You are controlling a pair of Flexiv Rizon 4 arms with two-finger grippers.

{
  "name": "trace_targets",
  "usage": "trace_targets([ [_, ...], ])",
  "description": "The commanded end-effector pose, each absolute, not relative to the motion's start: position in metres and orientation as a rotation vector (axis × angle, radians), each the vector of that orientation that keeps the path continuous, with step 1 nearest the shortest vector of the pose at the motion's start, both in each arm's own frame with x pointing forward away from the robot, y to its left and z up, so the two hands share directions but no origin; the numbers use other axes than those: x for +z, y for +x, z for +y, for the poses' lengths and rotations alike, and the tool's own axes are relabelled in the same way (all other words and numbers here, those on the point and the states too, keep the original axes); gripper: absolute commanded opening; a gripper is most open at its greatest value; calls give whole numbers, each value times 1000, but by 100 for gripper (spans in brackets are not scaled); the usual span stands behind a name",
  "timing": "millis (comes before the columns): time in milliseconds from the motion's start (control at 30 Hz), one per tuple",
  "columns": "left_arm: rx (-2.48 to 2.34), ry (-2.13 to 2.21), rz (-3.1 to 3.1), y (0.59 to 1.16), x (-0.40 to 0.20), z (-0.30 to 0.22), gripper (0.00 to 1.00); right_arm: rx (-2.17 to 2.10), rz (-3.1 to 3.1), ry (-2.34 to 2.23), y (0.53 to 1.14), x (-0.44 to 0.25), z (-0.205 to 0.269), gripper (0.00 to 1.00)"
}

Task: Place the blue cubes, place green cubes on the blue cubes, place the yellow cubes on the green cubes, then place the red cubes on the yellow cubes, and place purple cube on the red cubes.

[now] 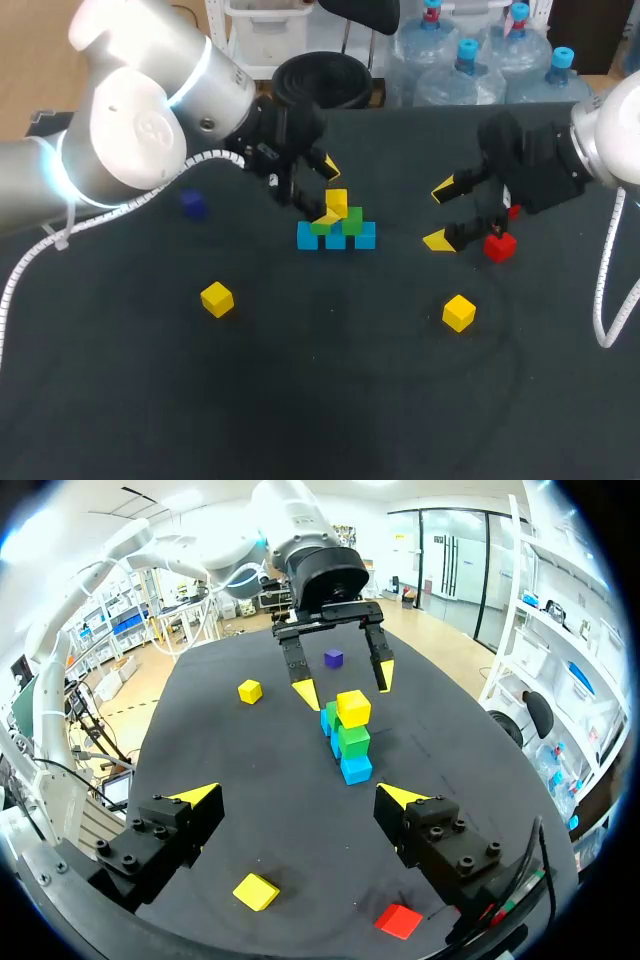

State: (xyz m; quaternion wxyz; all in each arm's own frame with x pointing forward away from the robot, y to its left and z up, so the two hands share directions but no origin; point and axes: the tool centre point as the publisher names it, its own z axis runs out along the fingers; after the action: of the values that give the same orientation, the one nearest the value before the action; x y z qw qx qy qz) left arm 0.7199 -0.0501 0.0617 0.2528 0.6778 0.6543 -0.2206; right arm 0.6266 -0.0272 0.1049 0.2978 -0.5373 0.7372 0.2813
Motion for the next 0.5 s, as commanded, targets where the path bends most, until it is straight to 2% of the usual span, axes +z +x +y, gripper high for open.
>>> trace_targets([
  [33,-592,1844,1763,714,70,-45,100,749,1957,-1428,627,104,-27,100],
  [500,-519,1807,1771,681,87,-7,100,749,1957,-1428,627,104,-27,100],
])
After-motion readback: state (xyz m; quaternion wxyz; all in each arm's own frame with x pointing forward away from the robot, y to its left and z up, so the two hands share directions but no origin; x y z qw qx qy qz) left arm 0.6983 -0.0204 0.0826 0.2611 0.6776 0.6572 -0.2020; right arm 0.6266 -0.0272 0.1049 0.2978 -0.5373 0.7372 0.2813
